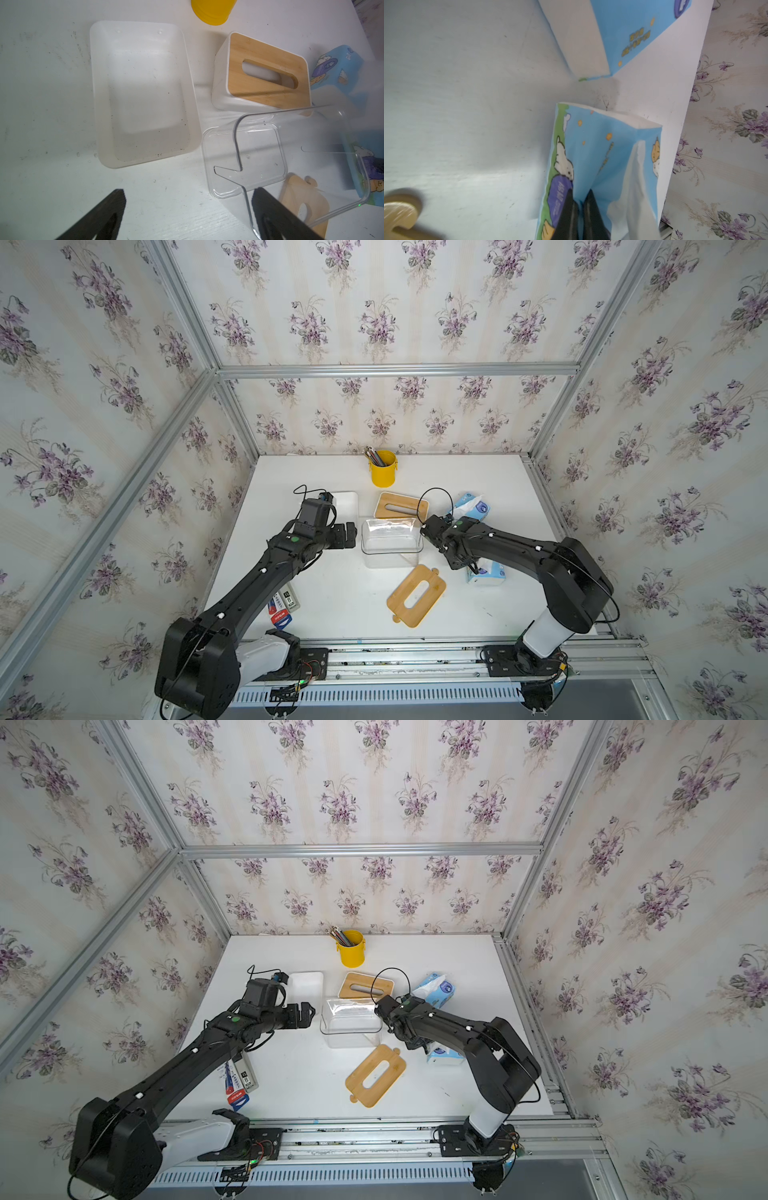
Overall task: Put the tissue paper into the tissue box
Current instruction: Pick up the paper towel from the center of the board, then place the paper towel in the tissue box.
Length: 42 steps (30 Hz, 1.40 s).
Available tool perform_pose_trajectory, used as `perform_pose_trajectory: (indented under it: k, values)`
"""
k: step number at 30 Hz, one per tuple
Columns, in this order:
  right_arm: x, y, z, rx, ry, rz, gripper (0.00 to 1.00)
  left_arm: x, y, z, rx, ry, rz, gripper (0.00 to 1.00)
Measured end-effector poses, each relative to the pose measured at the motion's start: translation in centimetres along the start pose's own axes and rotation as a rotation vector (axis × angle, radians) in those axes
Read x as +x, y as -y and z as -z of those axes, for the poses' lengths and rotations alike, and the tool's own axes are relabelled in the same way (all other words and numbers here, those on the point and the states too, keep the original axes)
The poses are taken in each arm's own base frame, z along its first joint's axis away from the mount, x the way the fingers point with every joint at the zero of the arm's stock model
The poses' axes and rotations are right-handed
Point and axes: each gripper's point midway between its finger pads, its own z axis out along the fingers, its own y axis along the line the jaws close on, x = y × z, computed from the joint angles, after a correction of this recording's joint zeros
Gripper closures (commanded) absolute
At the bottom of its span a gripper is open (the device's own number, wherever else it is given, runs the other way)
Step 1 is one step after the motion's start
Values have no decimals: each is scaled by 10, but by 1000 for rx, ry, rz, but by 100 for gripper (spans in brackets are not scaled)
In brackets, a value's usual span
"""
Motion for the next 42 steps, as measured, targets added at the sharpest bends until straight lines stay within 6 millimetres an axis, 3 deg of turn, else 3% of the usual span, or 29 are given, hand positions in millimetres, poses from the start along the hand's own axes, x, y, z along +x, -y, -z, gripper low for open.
perform_pose_trajectory:
  k: [10, 17, 21, 31, 42]
  values:
    - [-27, 1, 47, -4, 137, 84, 100, -6, 1, 0, -1, 8, 0, 1]
    - [-51, 9, 92, -8, 319, 246, 100, -12, 3, 0, 0, 14, -1, 1]
    - [-63, 9, 127, -100, 482, 333, 100, -13, 3, -1, -2, 9, 0, 1]
    - [-64, -31, 178, -281, 796, 688, 100, -18, -1, 1, -36, 19, 18, 1]
    - [-71, -99, 199, -313, 903, 1024, 100, -24, -15, 8, -103, 39, 63, 1]
